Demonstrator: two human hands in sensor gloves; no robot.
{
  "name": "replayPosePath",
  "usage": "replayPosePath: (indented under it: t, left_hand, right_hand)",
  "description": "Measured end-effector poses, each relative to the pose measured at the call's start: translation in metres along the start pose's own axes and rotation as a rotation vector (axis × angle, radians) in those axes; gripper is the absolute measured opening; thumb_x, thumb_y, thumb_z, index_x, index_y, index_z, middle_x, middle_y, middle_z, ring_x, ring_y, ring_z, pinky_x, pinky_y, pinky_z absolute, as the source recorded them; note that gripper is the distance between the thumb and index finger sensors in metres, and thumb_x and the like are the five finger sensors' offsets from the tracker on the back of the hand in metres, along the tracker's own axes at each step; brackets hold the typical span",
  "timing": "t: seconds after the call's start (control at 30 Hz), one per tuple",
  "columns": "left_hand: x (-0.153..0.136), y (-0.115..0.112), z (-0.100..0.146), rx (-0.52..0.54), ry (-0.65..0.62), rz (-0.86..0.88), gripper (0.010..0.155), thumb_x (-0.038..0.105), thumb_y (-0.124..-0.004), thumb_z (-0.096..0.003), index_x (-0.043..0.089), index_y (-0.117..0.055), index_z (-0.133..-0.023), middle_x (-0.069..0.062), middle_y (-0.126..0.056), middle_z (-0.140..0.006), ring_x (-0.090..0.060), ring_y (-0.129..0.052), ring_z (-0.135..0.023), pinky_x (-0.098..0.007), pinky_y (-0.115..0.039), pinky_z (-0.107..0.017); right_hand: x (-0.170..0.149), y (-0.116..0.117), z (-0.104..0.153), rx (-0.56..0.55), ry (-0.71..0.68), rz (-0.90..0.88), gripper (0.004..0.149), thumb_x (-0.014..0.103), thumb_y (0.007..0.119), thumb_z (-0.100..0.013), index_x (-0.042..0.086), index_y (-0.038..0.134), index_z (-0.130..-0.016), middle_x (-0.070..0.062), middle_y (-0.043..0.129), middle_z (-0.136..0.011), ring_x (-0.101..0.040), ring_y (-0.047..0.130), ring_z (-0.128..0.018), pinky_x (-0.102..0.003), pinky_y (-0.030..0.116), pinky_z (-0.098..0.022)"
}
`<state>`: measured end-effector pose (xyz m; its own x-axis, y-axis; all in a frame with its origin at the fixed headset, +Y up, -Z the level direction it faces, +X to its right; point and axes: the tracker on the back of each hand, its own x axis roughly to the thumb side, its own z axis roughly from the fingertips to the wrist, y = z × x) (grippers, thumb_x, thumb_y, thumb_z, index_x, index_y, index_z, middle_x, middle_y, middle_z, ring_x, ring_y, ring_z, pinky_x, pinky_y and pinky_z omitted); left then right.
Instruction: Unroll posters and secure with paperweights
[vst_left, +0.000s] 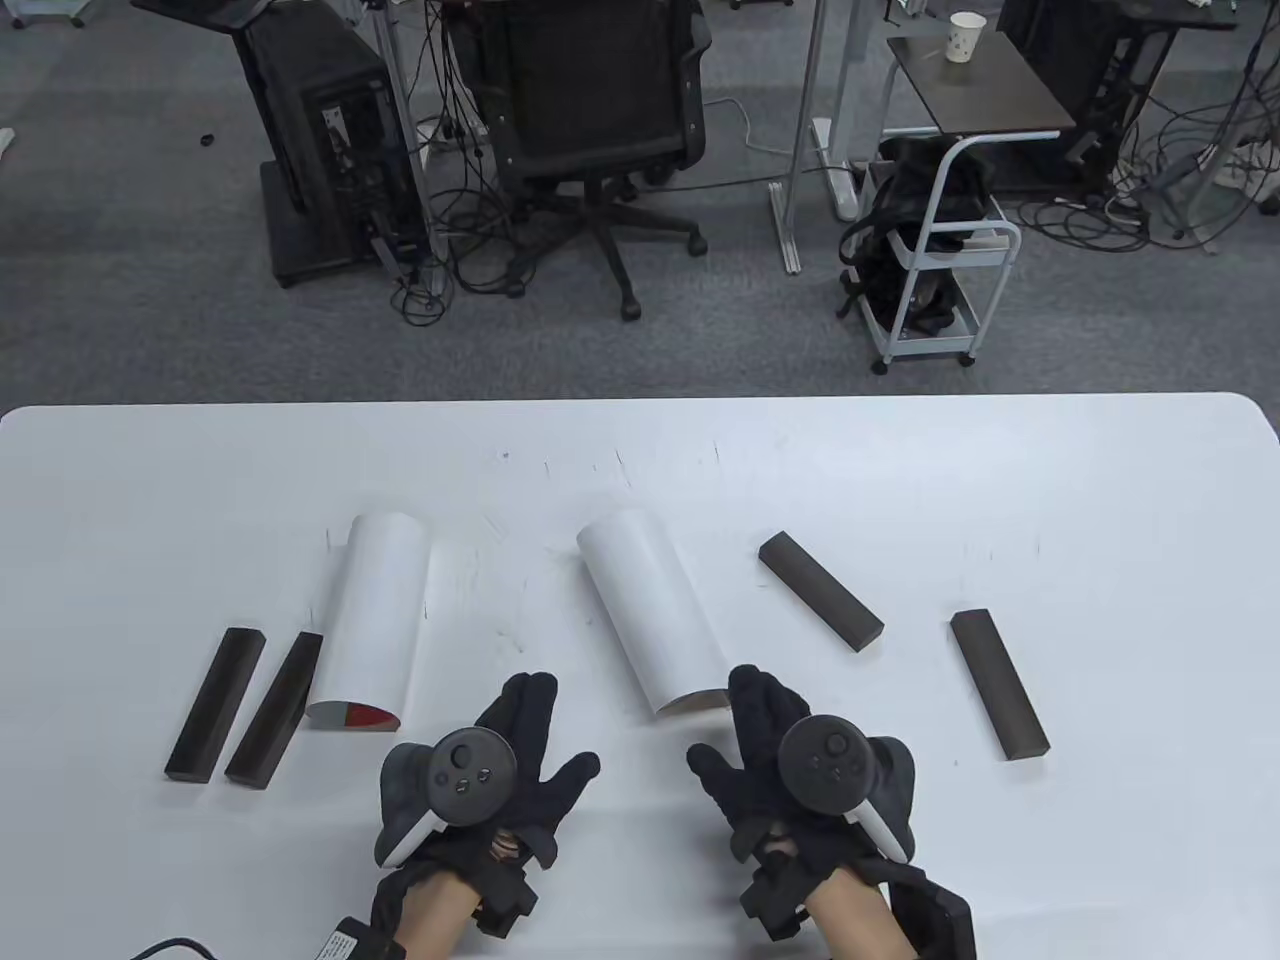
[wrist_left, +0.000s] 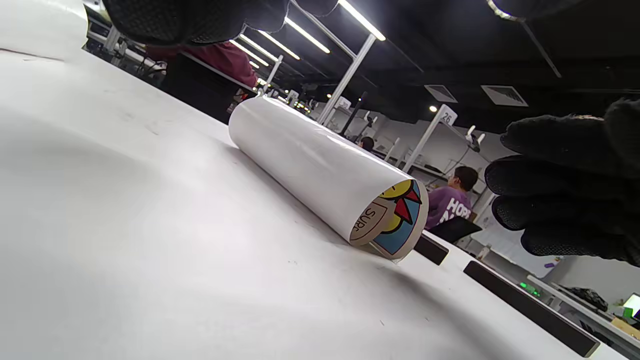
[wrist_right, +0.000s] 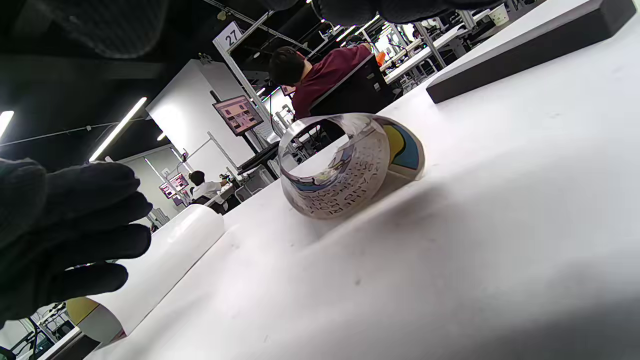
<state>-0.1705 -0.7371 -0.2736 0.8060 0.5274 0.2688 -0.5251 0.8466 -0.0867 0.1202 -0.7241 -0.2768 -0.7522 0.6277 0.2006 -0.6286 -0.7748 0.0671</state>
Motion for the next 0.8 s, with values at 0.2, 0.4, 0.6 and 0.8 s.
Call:
replayPosePath:
  t: [0.2, 0.4, 0.6, 0.8]
  left_hand:
    - [-0.002, 0.001, 0.000, 0.009, 0.004, 0.016, 0.086, 0.065, -0.062, -0.0443, 0.013, -0.038, -0.108, -0.021, -0.041, -0.111, -0.050, -0.056, -0.100, -0.059, -0.062, -0.067]
    - [-0.006, 0.003, 0.000, 0.018, 0.017, 0.042, 0.086, 0.065, -0.062, -0.0443, 0.013, -0.038, -0.108, -0.021, -0.041, -0.111, -0.049, -0.056, -0.100, -0.059, -0.062, -0.067]
    - [-0.012, 0.003, -0.001, 0.014, 0.038, 0.068, 0.086, 0.065, -0.062, -0.0443, 0.013, -0.039, -0.108, -0.021, -0.041, -0.110, -0.050, -0.056, -0.100, -0.059, -0.063, -0.067]
    - [-0.013, 0.005, -0.001, 0.027, 0.045, 0.081, 0.085, 0.065, -0.062, -0.0445, 0.012, -0.039, -0.108, -0.022, -0.041, -0.110, -0.049, -0.056, -0.100, -0.058, -0.063, -0.067]
  right_hand:
    - [0.002, -0.001, -0.001, 0.006, 0.000, -0.016, 0.083, 0.060, 0.070, -0.046, 0.014, 0.032, -0.103, -0.023, 0.036, -0.108, -0.053, 0.041, -0.095, -0.063, 0.046, -0.068]
    - [0.022, -0.013, -0.022, 0.035, 0.039, 0.014, 0.083, 0.060, 0.072, -0.045, 0.013, 0.034, -0.103, -0.024, 0.038, -0.108, -0.053, 0.042, -0.095, -0.064, 0.046, -0.068]
    - [0.042, -0.016, -0.070, 0.084, 0.133, 0.065, 0.084, 0.060, 0.072, -0.045, 0.013, 0.033, -0.103, -0.024, 0.039, -0.108, -0.053, 0.043, -0.095, -0.064, 0.047, -0.068]
    - [0.046, 0.004, -0.115, 0.160, 0.264, 0.126, 0.085, 0.060, 0.072, -0.045, 0.013, 0.030, -0.103, -0.023, 0.036, -0.108, -0.053, 0.042, -0.095, -0.064, 0.046, -0.068]
